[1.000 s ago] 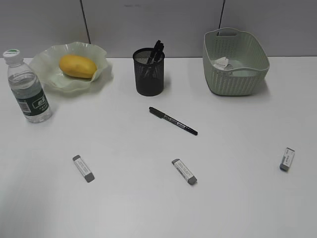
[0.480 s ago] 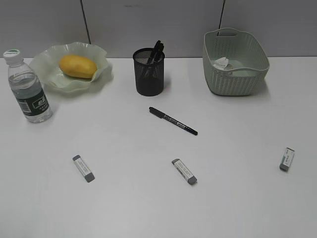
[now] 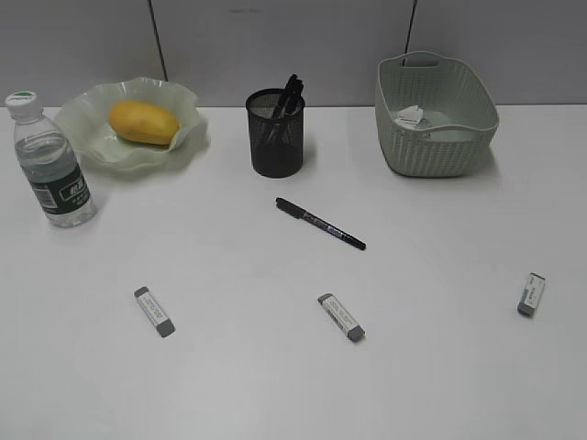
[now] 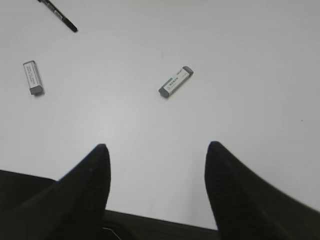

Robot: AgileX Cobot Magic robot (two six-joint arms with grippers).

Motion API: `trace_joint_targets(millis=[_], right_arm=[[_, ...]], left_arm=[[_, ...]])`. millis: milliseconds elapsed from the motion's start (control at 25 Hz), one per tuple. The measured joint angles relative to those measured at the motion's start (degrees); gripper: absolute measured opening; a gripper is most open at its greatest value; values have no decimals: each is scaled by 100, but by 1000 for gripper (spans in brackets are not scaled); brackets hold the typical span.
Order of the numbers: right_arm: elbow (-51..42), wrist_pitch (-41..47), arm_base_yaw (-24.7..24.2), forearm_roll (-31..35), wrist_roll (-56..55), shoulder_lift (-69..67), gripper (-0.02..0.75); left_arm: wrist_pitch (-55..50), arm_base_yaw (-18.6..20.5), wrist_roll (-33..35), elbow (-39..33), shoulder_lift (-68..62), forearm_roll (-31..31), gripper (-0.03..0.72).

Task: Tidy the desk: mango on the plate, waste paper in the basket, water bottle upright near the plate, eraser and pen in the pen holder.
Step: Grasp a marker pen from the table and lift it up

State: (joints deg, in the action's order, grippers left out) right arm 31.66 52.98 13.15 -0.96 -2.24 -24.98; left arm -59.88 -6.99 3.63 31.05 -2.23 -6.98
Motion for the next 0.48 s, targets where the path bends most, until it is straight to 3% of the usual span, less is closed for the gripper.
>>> trace_joint_targets(millis=[280,480], right_arm=[[97,-1389,0,0,256,-2398,477],[1050,-1480,30,0,614,-4249,477]], left_arm=[[-6,0,-5,0,0,4,376],[-6,0,-5,0,0,6,376]])
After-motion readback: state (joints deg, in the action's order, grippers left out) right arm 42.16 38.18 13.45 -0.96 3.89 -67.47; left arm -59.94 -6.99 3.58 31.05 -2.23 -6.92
